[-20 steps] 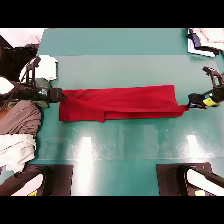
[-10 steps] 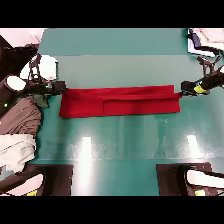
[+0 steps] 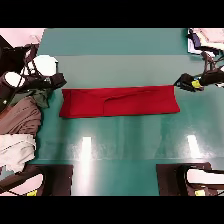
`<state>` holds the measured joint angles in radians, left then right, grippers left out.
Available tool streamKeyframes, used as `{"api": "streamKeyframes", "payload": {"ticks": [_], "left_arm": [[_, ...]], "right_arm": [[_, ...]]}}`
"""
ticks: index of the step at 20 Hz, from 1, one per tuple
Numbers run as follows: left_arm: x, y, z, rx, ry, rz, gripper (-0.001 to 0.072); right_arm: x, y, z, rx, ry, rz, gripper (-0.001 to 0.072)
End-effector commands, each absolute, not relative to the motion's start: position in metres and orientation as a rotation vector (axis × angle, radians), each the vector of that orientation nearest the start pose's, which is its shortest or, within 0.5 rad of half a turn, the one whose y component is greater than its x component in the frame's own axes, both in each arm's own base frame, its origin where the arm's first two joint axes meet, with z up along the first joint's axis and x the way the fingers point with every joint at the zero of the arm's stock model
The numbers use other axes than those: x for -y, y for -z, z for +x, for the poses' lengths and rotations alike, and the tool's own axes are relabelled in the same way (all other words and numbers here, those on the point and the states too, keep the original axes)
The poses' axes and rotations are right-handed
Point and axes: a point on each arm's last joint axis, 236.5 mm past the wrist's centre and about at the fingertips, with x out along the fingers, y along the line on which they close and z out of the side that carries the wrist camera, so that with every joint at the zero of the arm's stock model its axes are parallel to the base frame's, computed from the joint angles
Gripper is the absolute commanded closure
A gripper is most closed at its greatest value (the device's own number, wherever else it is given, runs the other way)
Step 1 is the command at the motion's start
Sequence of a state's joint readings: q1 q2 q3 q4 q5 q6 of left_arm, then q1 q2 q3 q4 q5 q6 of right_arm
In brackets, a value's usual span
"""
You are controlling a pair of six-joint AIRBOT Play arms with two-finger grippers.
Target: Fold the shirts.
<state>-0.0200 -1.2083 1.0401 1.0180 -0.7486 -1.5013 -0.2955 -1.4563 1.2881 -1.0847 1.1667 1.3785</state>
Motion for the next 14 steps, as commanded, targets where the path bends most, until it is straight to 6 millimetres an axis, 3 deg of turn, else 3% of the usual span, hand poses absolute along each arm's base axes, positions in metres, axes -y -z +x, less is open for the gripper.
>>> {"api": "streamKeyframes", "payload": {"ticks": [1,3,6,9,14], "left_arm": [[0.109,-0.048,0.409,-1.026,0.296,-0.434,0.0681],[0.114,-0.041,0.392,-1.107,0.326,-0.43,0.0681],[0.119,-0.035,0.374,-1.185,0.353,-0.425,0.0681],[0.12,-0.033,0.37,-1.202,0.357,-0.427,0.0681],[0.126,-0.037,0.37,-1.199,0.368,-0.463,0.0681]], "right_arm": [[0.047,0.01,0.398,-1.321,-0.17,0.512,0.0216],[0.058,0.031,0.383,-1.401,-0.19,0.569,0.0216],[0.05,0.049,0.395,-1.365,-0.298,0.718,0.0216],[0.042,0.068,0.4,-1.371,-0.347,0.798,0.0216],[0.019,0.088,0.403,-1.405,-0.412,0.768,0.0235]]}}
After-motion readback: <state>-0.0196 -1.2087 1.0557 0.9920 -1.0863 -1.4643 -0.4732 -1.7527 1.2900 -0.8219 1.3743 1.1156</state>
